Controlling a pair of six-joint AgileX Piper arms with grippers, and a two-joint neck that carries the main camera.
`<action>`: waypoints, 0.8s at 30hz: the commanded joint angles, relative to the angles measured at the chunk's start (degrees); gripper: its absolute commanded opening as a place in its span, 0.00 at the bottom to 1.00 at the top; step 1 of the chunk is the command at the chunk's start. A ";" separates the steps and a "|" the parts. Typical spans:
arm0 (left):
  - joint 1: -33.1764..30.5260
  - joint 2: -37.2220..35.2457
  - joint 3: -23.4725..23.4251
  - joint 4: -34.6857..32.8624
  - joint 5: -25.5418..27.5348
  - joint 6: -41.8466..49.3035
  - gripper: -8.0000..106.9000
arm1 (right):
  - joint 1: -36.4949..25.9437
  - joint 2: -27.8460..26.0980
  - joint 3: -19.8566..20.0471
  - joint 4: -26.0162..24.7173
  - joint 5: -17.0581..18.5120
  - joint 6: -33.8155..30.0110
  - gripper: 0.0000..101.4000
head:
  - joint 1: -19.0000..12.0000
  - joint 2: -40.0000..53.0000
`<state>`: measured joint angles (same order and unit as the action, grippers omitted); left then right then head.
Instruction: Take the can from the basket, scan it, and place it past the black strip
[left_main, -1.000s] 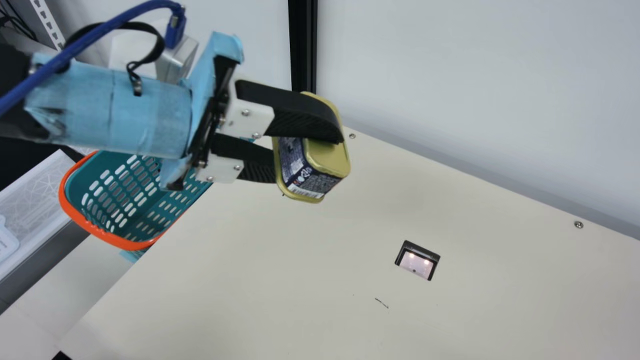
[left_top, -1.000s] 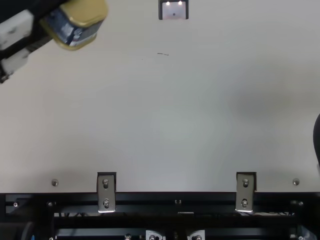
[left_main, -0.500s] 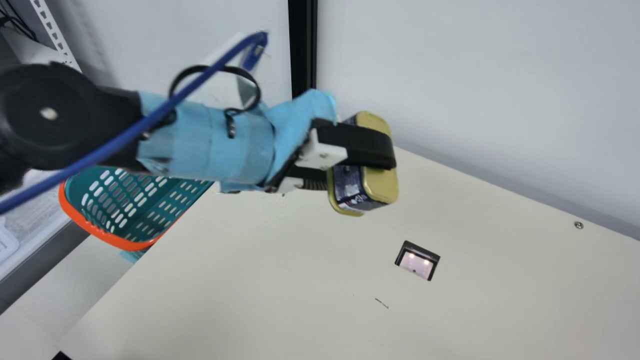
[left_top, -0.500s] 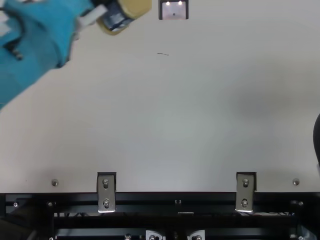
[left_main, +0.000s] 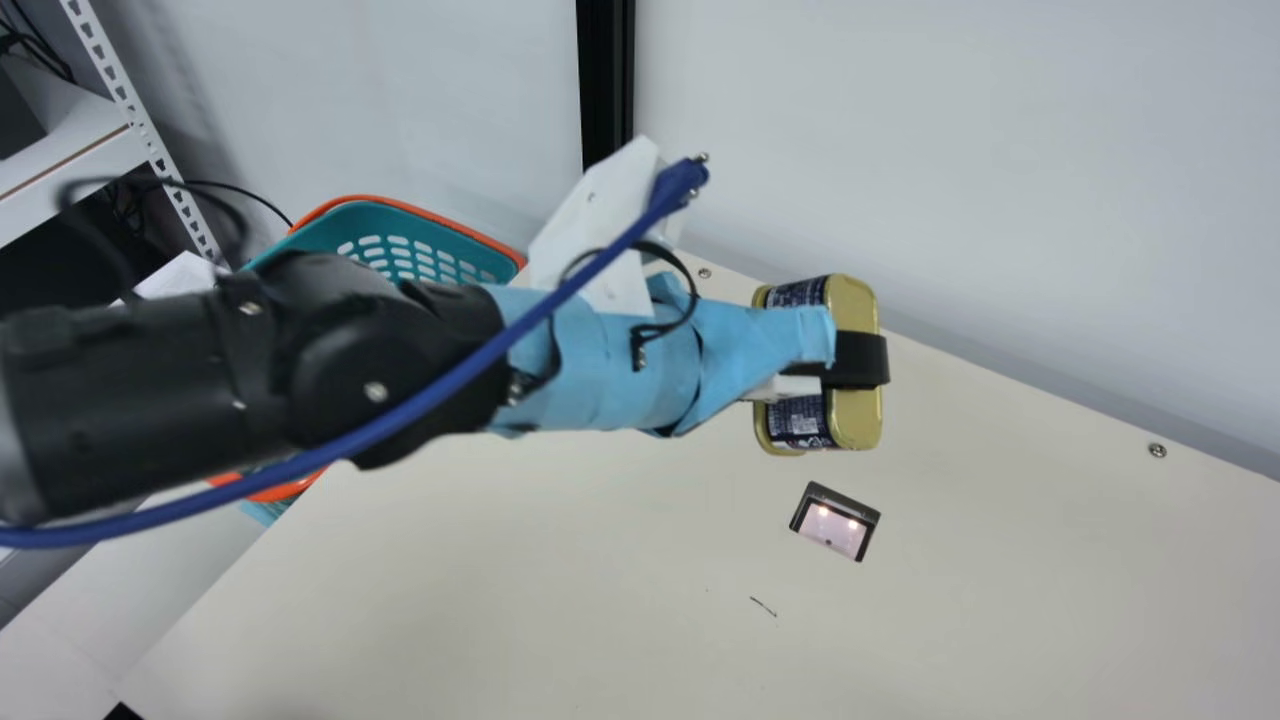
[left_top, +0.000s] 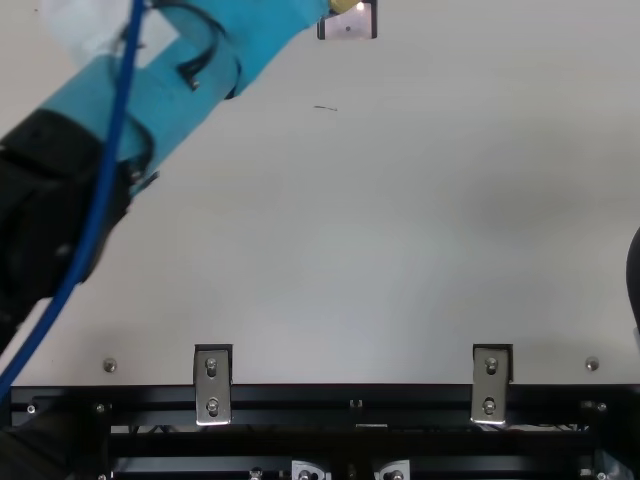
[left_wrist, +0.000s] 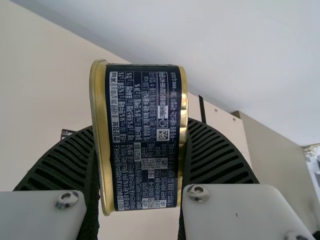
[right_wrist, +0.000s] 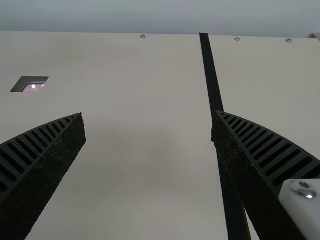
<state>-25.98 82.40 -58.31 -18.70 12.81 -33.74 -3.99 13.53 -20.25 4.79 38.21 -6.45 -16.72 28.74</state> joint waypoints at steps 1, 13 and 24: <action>-0.19 1.59 0.40 3.71 -3.54 -1.83 0.16 | 0.00 0.00 0.00 0.00 0.00 0.00 1.00 | -1.30 0.95; -0.30 7.11 1.51 9.69 -10.95 -5.72 0.16 | 0.00 0.00 0.00 0.00 0.00 0.00 1.00 | 1.83 -10.76; -0.72 11.36 2.36 3.85 -16.91 5.70 0.16 | 0.00 0.00 0.00 0.00 0.00 0.00 1.00 | 6.81 -19.97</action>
<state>-26.67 93.45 -55.99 -13.55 -3.22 -31.52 -3.99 13.53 -20.25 4.79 38.21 -6.45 -9.68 9.09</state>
